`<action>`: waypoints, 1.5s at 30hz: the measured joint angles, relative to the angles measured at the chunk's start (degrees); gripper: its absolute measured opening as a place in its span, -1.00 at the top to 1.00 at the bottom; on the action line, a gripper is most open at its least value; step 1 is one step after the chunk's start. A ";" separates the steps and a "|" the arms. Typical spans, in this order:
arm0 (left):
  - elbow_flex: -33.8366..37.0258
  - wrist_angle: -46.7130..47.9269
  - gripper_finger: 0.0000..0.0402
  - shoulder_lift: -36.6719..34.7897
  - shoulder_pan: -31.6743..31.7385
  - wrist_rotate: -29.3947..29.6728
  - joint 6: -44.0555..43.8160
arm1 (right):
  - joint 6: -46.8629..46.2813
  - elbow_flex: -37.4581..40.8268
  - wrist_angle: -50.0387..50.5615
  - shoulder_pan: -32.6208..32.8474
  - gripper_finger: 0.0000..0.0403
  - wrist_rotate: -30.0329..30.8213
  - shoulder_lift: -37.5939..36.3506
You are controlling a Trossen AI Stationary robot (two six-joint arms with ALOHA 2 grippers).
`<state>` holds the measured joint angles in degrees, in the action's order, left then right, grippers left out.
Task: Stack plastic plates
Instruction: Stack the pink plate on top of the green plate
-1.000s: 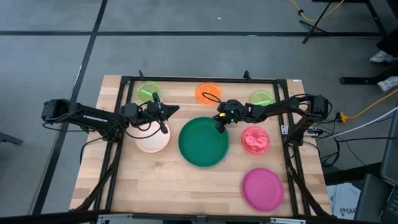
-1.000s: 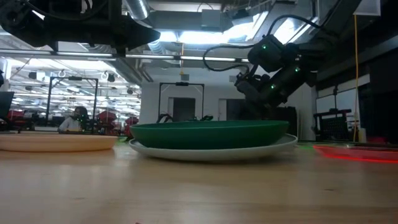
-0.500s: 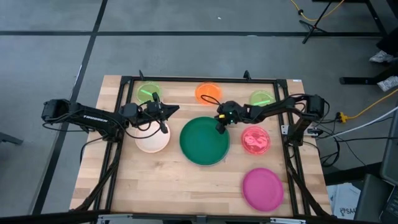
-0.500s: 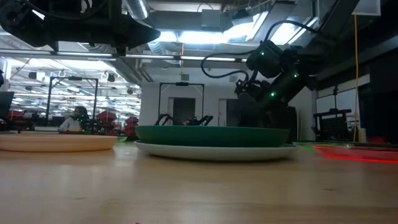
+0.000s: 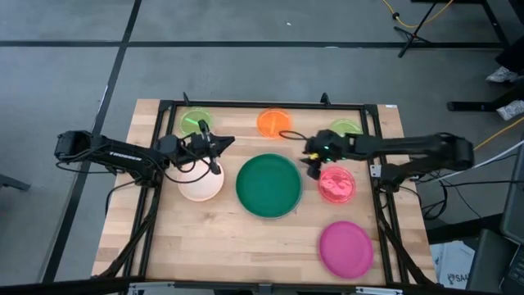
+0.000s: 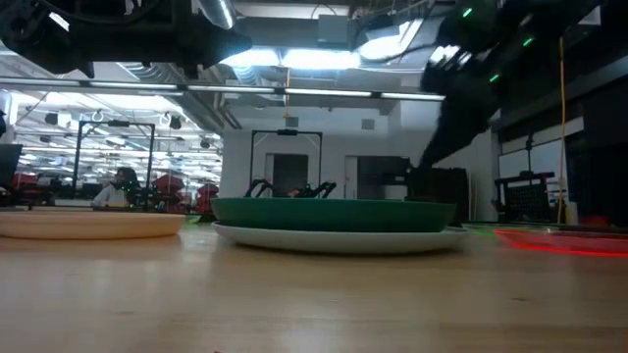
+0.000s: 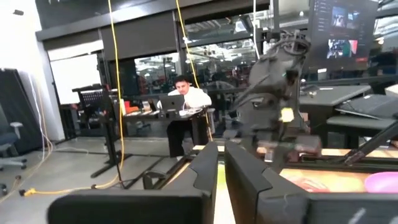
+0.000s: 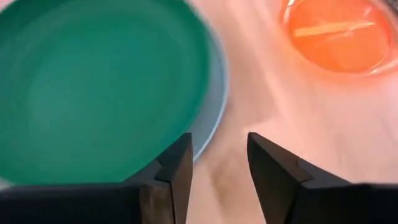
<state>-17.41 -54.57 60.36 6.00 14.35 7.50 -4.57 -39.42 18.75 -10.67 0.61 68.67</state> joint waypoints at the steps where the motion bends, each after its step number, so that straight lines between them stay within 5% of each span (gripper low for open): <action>1: 0.00 0.02 0.85 0.00 0.00 0.10 -0.49 | 0.06 0.00 3.13 0.87 0.28 -0.06 -2.37; 11: 0.00 0.04 0.47 0.17 -0.02 -5.77 -6.87 | -3.95 0.02 22.41 6.71 0.28 1.41 -13.87; 26: 0.00 0.09 0.44 0.42 -0.02 -3.52 -7.13 | -6.23 0.09 27.53 2.48 0.28 -0.18 -13.71; 38: 0.00 0.09 0.44 0.42 -0.09 -3.19 -7.40 | -3.98 0.13 27.18 -8.02 0.28 -5.78 -6.44; 45: 0.00 0.09 0.44 0.42 -0.09 -2.95 -7.38 | -2.11 0.09 25.24 -8.86 0.28 -9.02 -0.61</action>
<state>-17.41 -54.48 60.77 5.91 11.40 0.12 -6.68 -39.33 43.99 -19.52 -8.41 68.06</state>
